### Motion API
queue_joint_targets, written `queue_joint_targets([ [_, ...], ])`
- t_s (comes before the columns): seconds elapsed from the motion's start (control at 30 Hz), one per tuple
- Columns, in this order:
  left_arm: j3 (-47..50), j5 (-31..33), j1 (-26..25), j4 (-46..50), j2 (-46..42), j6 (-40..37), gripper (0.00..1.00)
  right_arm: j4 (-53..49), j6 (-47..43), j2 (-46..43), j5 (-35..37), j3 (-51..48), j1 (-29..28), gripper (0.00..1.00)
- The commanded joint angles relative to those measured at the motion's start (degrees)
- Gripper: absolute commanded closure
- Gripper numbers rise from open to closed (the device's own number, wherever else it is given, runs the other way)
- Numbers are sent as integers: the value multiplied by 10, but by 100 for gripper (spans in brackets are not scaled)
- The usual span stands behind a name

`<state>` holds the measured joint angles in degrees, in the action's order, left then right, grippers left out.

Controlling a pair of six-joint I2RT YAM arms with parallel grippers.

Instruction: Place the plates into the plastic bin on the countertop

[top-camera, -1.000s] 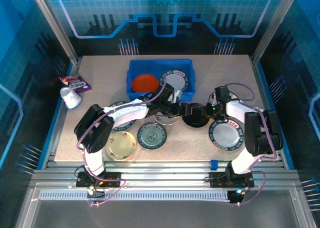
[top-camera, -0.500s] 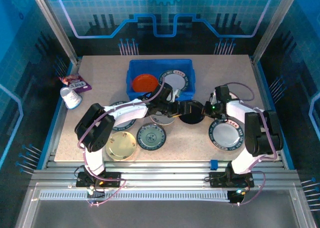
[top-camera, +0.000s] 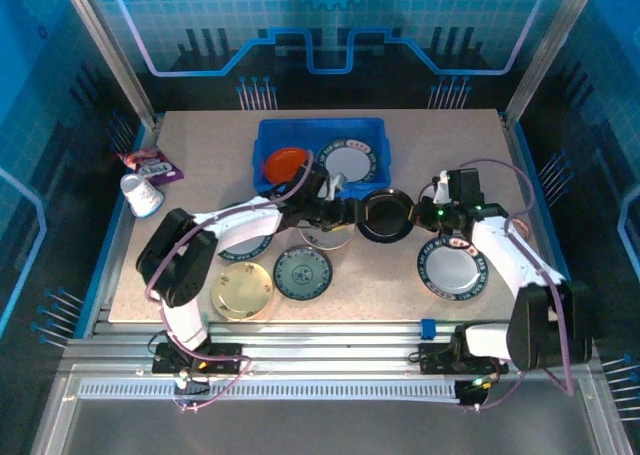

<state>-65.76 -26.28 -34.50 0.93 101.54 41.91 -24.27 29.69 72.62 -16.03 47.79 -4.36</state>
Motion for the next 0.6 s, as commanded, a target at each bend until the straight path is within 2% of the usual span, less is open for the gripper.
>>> queue_joint_targets([
  [0.0,31,-45,31,-49,-46,11,29,-34,20,-41,-89,1,10,100],
  [0.13,59,-89,53,-123,-58,56,29,-35,39,-49,-158,9,8,100],
  [0.4,77,-84,53,-137,-69,61,29,20,75,-44,-205,9,1,100],
  [0.5,82,-80,53,-136,-72,62,37,22,76,-30,-210,20,-10,100],
  [0.53,82,-80,54,-136,-72,63,43,24,76,-26,-207,22,-15,100],
  [0.57,81,-80,53,-134,-72,63,55,24,76,-22,-204,22,-19,100],
])
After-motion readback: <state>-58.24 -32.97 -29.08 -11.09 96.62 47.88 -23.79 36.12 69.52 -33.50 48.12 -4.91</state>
